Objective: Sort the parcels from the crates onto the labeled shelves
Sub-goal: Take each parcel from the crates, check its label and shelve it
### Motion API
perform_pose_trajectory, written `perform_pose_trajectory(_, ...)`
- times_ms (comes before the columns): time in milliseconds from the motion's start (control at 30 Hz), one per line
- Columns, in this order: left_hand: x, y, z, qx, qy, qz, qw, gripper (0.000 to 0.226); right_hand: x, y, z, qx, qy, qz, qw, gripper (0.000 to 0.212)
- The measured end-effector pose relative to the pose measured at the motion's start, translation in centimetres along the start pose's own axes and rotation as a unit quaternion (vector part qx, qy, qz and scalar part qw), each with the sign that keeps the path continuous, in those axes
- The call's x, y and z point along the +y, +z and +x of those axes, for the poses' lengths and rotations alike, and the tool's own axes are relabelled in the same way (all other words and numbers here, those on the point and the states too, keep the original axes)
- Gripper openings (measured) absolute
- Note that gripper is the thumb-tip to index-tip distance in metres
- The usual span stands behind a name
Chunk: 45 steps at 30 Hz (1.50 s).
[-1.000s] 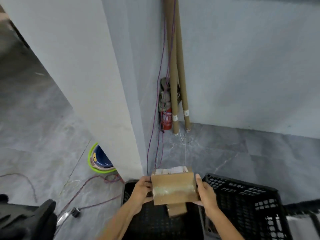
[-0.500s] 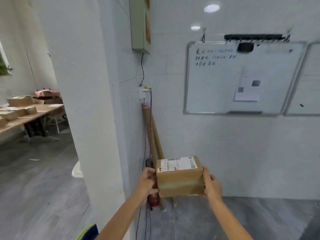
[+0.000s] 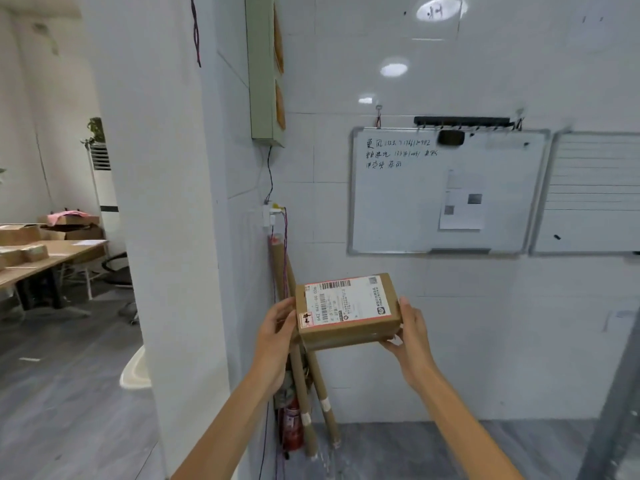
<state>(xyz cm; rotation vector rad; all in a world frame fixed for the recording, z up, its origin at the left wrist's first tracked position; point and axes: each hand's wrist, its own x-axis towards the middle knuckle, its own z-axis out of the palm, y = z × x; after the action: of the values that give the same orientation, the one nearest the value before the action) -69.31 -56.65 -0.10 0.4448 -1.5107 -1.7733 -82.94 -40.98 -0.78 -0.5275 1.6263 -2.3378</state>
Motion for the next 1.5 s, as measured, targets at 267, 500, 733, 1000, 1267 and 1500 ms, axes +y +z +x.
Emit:
perform_pose_trajectory(267,0.2,0.2,-0.3,-0.114,0.022,-0.005,0.993,0.038,-1.2,-1.7,-0.2,-0.039,-0.056,0.038,0.997,0.033)
perform_pose_trajectory(500,0.1,1.7,-0.4,-0.118,0.009,-0.025,0.993,0.033,-2.2,-4.0,-0.6,-0.112,-0.039,-0.002,0.993,0.065)
perform_pose_trajectory(733,0.1,4.4,0.6,-0.130,-0.026,0.032,0.991,0.024,-4.1,-7.4,0.0,-0.161,0.025,-0.036,0.986,0.061)
perform_pose_trajectory(1000,-2.2,11.5,-2.5,-0.136,-0.157,0.014,0.978,0.079,-4.4,-10.2,-0.4,-0.001,0.024,0.044,0.999,0.048)
perform_pose_trajectory(1267,-4.0,21.5,-5.0,-0.255,-0.119,-0.125,0.951,0.062,-5.6,-13.8,-3.0,0.040,-0.033,-0.093,0.994,0.043)
perform_pose_trajectory(1500,-4.3,26.3,-6.0,-0.369,-0.076,-0.116,0.919,0.052,-9.4,-20.8,-4.7,0.129,-0.124,-0.214,0.960,0.034)
